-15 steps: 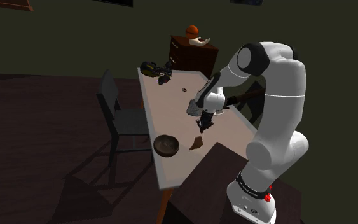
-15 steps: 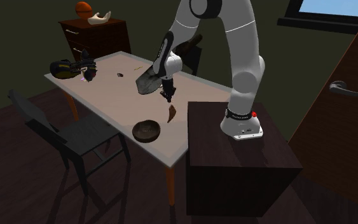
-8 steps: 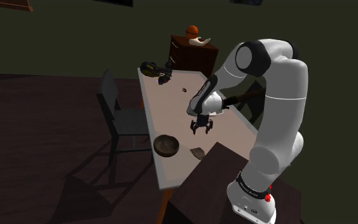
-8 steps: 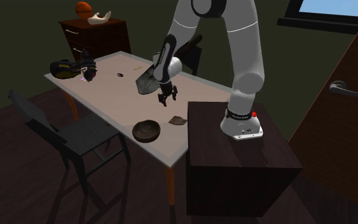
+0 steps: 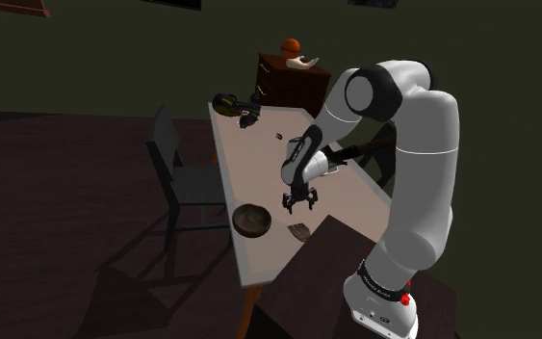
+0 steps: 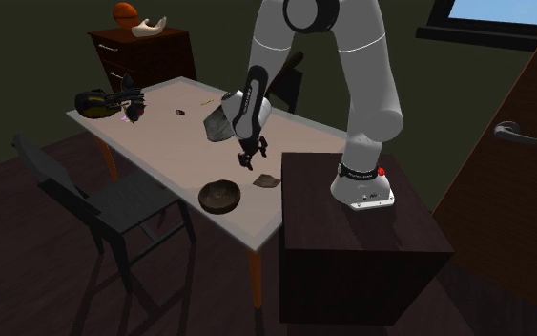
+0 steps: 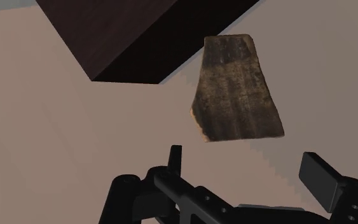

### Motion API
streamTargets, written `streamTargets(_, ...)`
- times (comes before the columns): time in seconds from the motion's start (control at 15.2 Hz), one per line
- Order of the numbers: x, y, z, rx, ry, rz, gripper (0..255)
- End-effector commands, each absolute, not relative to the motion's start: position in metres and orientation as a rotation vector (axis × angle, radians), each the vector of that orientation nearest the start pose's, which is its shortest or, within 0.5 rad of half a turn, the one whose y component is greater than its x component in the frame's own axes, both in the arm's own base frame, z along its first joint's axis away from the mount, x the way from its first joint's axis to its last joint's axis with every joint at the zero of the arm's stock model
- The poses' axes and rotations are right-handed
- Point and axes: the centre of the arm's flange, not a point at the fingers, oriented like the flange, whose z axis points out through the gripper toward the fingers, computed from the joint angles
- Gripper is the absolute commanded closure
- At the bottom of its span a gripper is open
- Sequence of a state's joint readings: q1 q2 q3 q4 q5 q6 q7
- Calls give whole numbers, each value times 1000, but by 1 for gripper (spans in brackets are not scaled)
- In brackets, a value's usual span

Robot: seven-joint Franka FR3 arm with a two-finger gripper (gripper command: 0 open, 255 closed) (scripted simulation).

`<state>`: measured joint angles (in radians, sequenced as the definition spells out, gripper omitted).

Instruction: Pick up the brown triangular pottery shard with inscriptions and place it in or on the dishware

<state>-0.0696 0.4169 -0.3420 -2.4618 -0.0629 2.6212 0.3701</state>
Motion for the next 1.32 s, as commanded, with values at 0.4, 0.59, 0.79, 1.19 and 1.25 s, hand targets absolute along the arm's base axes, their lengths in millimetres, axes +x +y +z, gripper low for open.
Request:
streamTargets(0.4, 397, -193, 107, -3071, 1143, 397, 0)
streamTargets(0.59, 397, -193, 107, -3071, 1143, 397, 0)
streamTargets(0.79, 397, -193, 107, -3071, 1143, 397, 255)
streamTargets(1.19, 397, -193, 107, -3071, 1143, 397, 255)
streamTargets(1.25, 397, -193, 107, -3071, 1143, 397, 255)
